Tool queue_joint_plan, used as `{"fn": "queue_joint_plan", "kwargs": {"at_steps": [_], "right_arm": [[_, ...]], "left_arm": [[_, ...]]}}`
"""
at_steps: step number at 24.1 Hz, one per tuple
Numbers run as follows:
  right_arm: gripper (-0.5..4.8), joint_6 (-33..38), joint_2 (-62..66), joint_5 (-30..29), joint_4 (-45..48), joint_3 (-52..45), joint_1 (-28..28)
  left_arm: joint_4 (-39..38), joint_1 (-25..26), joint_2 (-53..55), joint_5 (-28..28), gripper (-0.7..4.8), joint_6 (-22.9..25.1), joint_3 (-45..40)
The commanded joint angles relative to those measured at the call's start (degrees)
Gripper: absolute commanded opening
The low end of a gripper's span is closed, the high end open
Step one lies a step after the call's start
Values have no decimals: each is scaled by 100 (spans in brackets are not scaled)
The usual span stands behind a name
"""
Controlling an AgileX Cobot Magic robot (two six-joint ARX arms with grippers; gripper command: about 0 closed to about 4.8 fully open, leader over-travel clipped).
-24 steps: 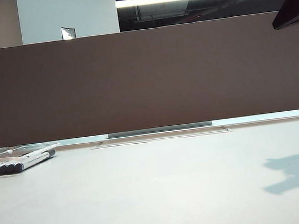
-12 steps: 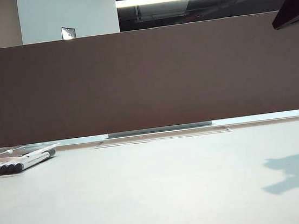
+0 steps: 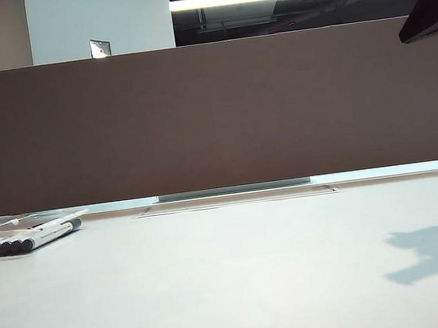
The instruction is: Pick up the black marker on the right and put it into the packaging box on the left, making sure the marker fit the shape of the box's grooves.
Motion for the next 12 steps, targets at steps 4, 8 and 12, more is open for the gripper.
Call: {"fn": "queue_joint_plan", "kwargs": {"at_steps": [4,8,12], "right_arm": [[-5,-13,-20,48,319,-76,2],[-5,-13,-562,957,761,-741,-234],[-5,-15,-1523,1510,966,-1480,-498]], "left_arm": [[74,4,7,7,-5,-15,-2],[74,4,7,7,-5,-15,-2],[74,2,7,7,-5,-15,-2]]}}
